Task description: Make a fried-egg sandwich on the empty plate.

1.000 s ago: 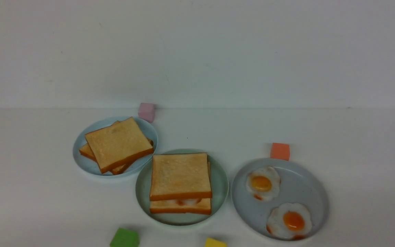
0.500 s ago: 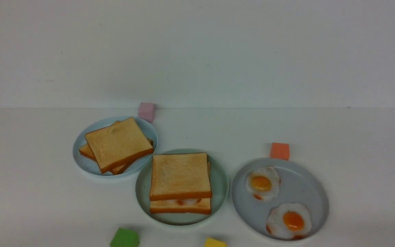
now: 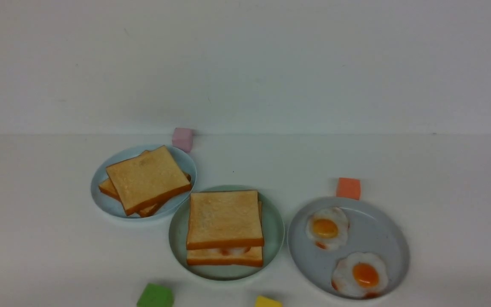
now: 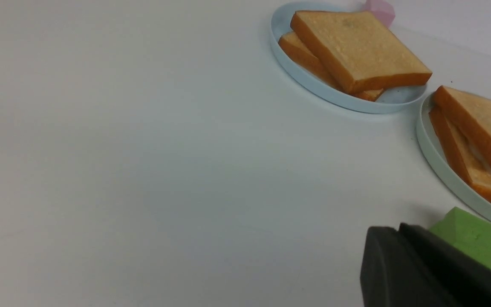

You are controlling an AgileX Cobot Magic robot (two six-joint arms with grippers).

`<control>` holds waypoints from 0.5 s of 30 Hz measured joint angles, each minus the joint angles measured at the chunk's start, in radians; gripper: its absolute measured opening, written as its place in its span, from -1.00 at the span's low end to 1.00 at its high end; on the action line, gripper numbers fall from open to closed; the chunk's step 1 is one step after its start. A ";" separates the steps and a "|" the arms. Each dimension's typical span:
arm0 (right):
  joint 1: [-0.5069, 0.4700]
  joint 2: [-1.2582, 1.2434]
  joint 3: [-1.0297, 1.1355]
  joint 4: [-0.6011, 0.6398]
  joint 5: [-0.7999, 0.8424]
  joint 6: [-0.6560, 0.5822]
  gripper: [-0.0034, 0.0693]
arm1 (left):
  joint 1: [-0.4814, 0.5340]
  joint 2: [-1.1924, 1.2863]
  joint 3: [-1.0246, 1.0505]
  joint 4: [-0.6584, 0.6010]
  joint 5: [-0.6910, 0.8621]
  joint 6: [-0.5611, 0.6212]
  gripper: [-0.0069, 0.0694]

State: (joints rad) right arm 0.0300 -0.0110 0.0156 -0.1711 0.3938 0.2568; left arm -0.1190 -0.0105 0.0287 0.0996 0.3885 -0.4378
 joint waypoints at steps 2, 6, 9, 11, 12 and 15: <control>0.000 0.000 0.000 0.000 0.000 0.000 -0.62 | 0.000 0.000 0.000 0.000 0.000 0.000 -0.72; 0.000 0.000 0.000 0.000 -0.001 0.000 -0.61 | 0.000 0.000 0.000 0.000 0.000 0.000 -0.71; 0.000 0.000 0.000 0.000 -0.001 0.000 -0.60 | 0.000 0.000 0.000 0.000 0.000 0.000 -0.70; 0.000 0.000 0.000 0.000 -0.001 0.000 -0.59 | 0.000 0.000 0.000 0.000 0.000 0.000 -0.69; 0.000 0.000 0.000 0.000 -0.001 0.000 -0.59 | 0.000 0.000 0.000 0.000 0.000 0.000 -0.69; 0.000 0.000 0.000 0.000 -0.001 0.000 -0.58 | 0.000 0.000 0.000 0.000 0.000 0.000 -0.68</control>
State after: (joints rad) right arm 0.0300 -0.0110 0.0160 -0.1711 0.3929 0.2568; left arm -0.1190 -0.0105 0.0287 0.0996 0.3885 -0.4378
